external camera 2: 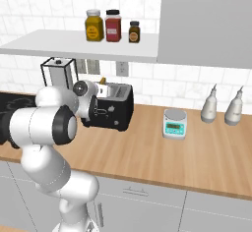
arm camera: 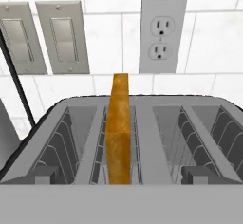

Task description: Start the toaster. Once the lever pops up, take the bread to the plate on the dining counter.

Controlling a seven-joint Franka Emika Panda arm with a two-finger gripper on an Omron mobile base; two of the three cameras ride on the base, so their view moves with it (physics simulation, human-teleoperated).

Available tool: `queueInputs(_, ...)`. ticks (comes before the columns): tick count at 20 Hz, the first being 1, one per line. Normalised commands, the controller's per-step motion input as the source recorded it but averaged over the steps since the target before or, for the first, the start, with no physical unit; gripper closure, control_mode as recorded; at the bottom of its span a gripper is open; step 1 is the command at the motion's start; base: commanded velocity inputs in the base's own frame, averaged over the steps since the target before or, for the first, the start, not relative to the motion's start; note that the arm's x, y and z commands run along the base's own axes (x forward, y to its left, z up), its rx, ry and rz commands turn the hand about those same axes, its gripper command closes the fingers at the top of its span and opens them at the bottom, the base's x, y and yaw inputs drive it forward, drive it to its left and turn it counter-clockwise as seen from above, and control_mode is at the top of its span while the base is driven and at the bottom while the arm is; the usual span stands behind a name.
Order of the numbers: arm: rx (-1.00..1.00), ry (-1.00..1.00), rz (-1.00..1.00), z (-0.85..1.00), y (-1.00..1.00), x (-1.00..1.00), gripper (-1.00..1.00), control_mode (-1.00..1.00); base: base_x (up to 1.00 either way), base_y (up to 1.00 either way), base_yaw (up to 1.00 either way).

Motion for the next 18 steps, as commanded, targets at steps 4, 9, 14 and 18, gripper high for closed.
queueInputs(4, 0.0, 0.0, 0.0, 0.0, 0.0, 0.09, -1.0, -1.0, 0.0, 0.0, 0.0)
queueInputs(9, 0.0, 0.0, 0.0, 0.0, 0.0, 0.13, -1.0, -1.0, 0.0, 0.0, 0.0)
queueInputs(14, 0.0, 0.0, 0.0, 0.0, 0.0, 0.11, -1.0, -1.0, 0.0, 0.0, 0.0)
queueInputs(18, 0.0, 0.0, 0.0, 0.0, 0.0, 0.02, -1.0, -1.0, 0.0, 0.0, 0.0)
